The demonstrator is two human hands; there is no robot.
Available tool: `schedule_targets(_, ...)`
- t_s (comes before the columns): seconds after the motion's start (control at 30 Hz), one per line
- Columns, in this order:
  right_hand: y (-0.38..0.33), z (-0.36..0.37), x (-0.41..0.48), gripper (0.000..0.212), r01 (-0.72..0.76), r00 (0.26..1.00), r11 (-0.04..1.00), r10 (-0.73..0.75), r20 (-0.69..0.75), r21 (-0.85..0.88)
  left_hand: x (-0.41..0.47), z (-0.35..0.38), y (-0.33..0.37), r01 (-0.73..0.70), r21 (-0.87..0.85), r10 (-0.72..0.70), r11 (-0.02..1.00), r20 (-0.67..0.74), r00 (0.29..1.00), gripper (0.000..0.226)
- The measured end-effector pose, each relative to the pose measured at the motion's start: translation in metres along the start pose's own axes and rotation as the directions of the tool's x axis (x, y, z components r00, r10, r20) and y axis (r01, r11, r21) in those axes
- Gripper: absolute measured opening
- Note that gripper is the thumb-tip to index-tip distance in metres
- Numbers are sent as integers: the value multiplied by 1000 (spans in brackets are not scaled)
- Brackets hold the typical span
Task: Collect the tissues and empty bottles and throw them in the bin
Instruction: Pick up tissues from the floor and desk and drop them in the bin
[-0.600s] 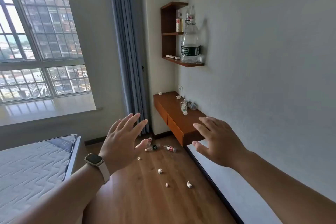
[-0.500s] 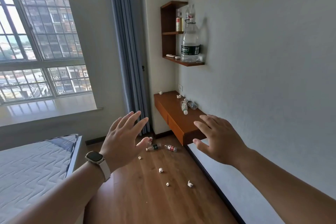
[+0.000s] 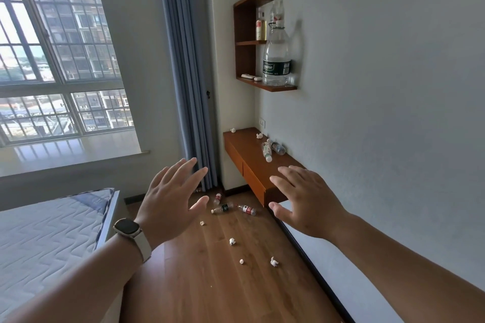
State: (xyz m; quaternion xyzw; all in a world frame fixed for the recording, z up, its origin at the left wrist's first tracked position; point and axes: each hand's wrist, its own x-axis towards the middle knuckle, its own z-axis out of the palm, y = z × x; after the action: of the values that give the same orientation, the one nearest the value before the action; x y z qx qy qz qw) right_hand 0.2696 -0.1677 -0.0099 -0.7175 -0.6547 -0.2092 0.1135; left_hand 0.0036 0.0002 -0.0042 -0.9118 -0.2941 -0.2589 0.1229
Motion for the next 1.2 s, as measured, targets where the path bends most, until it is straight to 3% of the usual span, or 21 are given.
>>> schedule_targets(0.33,-30,57,60,58,-2,996,1000,1,89,4,3,60,-76,4,-17,-3,1000,93,996,61)
schedule_targets(0.8,-109,141,228,57,5,991,998,4,136,-63,47,142,-267,14,-82,-3,997,136,991,60)
schedule_targets(1.2,-111,208,307,59,-1,983,999,7,184,-32,93,201,-333,14,-127,5,992,147,989,56)
